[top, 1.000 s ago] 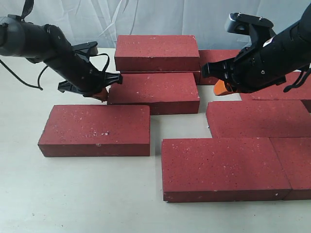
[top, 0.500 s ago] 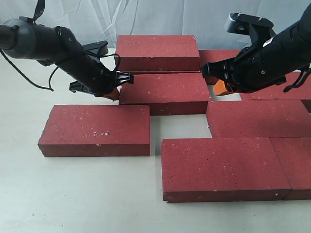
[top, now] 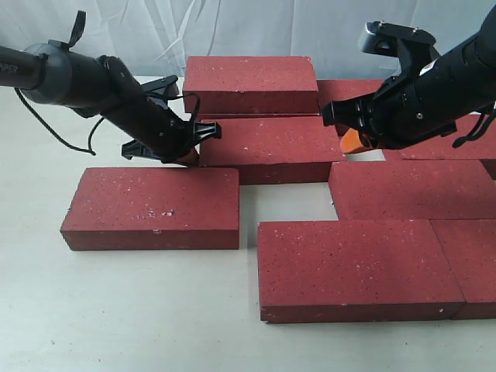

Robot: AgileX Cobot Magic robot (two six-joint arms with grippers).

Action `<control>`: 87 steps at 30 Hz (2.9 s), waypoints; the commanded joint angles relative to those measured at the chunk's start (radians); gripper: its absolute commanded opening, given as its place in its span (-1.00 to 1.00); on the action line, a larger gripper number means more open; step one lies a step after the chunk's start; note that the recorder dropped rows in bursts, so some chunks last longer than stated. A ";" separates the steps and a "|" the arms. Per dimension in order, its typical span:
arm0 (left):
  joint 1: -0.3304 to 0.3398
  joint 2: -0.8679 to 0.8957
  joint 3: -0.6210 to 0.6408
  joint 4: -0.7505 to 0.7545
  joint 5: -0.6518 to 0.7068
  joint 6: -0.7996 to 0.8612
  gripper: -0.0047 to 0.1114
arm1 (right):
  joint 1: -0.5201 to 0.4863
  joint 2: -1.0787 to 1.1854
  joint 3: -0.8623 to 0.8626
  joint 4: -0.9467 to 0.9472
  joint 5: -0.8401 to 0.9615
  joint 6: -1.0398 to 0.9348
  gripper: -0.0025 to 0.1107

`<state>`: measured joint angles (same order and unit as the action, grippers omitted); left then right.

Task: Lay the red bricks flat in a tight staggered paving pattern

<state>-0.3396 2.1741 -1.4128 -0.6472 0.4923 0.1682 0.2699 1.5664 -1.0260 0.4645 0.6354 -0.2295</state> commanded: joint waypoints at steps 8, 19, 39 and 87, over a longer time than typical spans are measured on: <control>-0.004 0.001 0.001 -0.130 -0.064 0.000 -0.92 | 0.000 -0.002 -0.006 -0.011 -0.006 -0.005 -0.96; -0.004 0.001 0.001 -0.094 -0.088 0.000 -0.92 | 0.000 -0.002 -0.006 -0.014 -0.006 -0.005 -0.96; -0.083 0.001 -0.003 -0.115 -0.236 0.033 -0.92 | 0.000 -0.002 -0.006 -0.014 -0.014 -0.005 -0.96; -0.193 0.007 -0.003 -0.148 -0.365 0.033 -0.92 | 0.000 -0.002 -0.006 -0.014 -0.018 -0.005 -0.96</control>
<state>-0.5251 2.1783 -1.4128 -0.7818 0.1382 0.1985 0.2699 1.5664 -1.0260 0.4548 0.6277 -0.2295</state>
